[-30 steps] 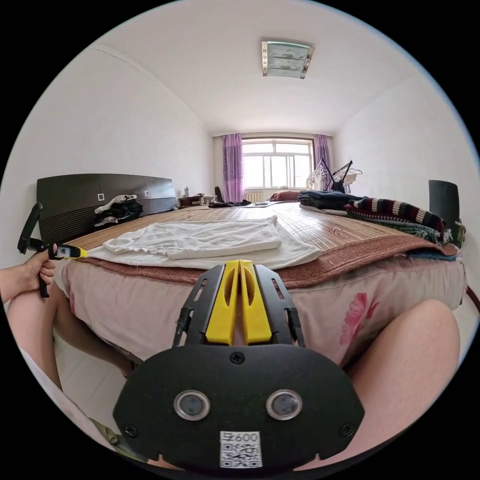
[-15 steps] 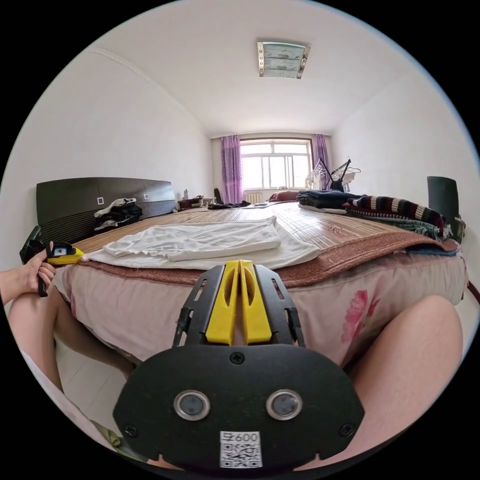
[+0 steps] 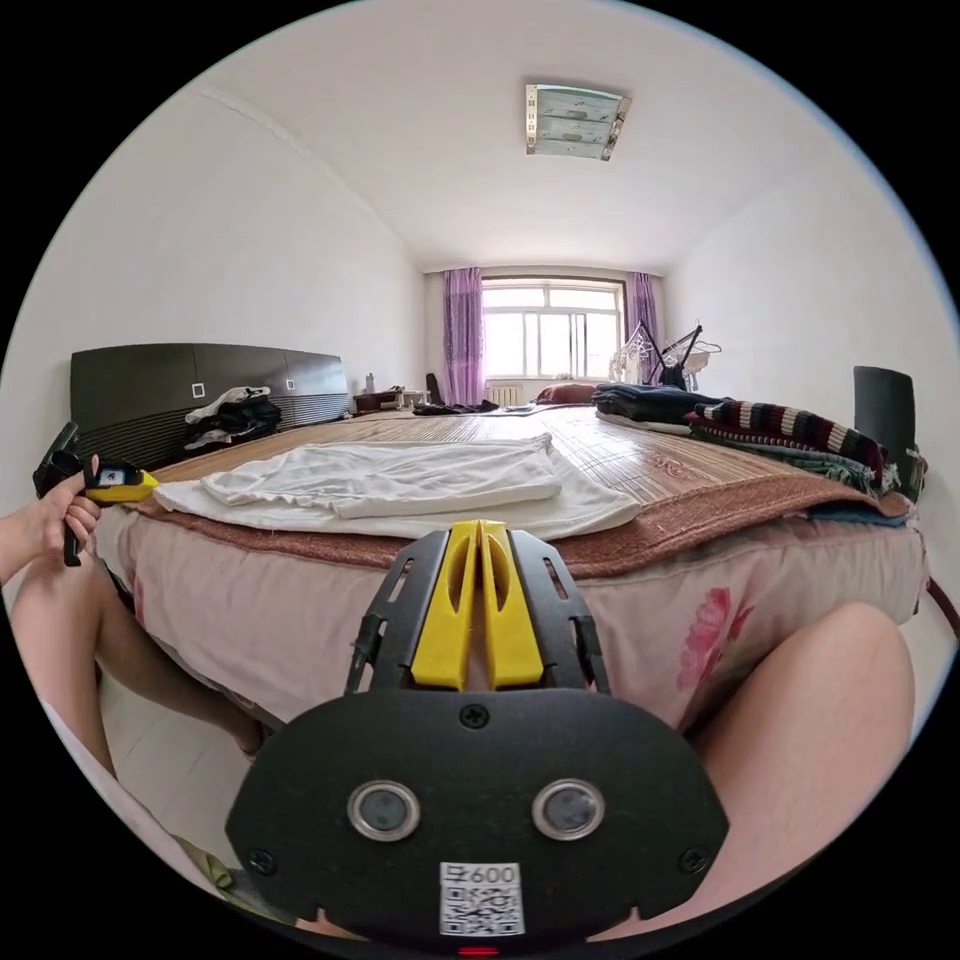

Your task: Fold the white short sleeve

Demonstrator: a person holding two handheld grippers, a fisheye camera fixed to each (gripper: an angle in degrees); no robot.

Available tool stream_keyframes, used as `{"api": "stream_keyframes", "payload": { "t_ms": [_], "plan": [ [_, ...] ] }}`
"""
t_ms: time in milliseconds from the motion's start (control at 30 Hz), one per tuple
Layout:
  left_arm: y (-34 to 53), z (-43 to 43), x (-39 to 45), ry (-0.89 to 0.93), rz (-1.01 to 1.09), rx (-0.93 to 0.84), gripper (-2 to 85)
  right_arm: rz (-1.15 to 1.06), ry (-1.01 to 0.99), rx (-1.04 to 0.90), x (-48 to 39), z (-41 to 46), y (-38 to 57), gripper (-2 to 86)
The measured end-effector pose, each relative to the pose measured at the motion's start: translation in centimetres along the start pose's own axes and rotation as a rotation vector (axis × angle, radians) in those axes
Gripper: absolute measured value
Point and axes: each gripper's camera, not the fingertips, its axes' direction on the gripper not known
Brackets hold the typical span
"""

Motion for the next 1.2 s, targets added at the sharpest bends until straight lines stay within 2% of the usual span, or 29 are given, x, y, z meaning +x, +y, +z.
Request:
{"api": "stream_keyframes", "payload": {
  "t_ms": [100,133,200,267,367,500,667,833,967,1067,1100,1167,1200],
  "plan": [
    [-1.4,0.0,-0.5,-0.006,-0.012,-0.045,1.5,-0.082,0.053,-0.048,-2.0,-0.3,-3.8,-0.3],
    [-2.0,0.1,-0.7,0.0,-0.015,-0.064,1.6,-0.172,0.112,-0.082,-4.0,-0.8,-5.8,0.2],
    [-2.6,0.0,-1.0,0.01,-0.023,-0.078,1.7,-0.316,0.103,-0.04,-8.2,-2.5,-8.3,2.3],
    [-3.2,0.0,-1.6,0.028,-0.038,-0.09,1.7,-0.535,-0.221,-0.021,-15.3,-4.4,-11.6,7.6],
    [-3.8,0.1,-3.0,0.077,-0.078,-0.095,1.7,-0.632,-0.382,-0.04,-25.2,-4.6,-16.3,11.5],
    [-4.2,0.1,-4.9,0.125,-0.104,-0.079,1.7,-0.815,-0.287,0.042,-36.3,-1.7,-19.2,12.7],
    [-5.0,0.2,-7.0,0.158,-0.121,-0.065,1.7,-1.024,-0.144,-0.168,-47.0,5.2,-22.8,13.3],
    [-5.9,0.4,-9.7,0.218,-0.158,-0.077,1.7,-1.203,0.065,-0.187,-51.2,9.1,-24.4,7.8],
    [-6.8,-0.1,-12.0,0.217,-0.169,-0.078,2.0,-1.285,0.036,-0.186,-52.3,10.5,-25.1,3.0],
    [-7.7,-0.3,-13.7,0.291,-0.183,-0.071,3.4,-1.269,-0.011,-0.229,-52.3,10.9,-26.0,0.1],
    [-8.2,-0.5,-14.3,0.334,-0.174,-0.056,4.7,-1.251,-0.028,-0.254,-52.2,11.0,-26.3,-0.1],
    [-9.4,-0.6,-15.6,0.361,-0.191,-0.061,14.9,-1.148,-0.102,-0.273,-51.0,10.1,-27.8,-0.6],
    [-10.3,-0.4,-16.6,0.346,-0.213,-0.102,16.0,-1.126,-0.115,-0.264,-50.6,9.6,-28.1,-0.6]
  ]
}}
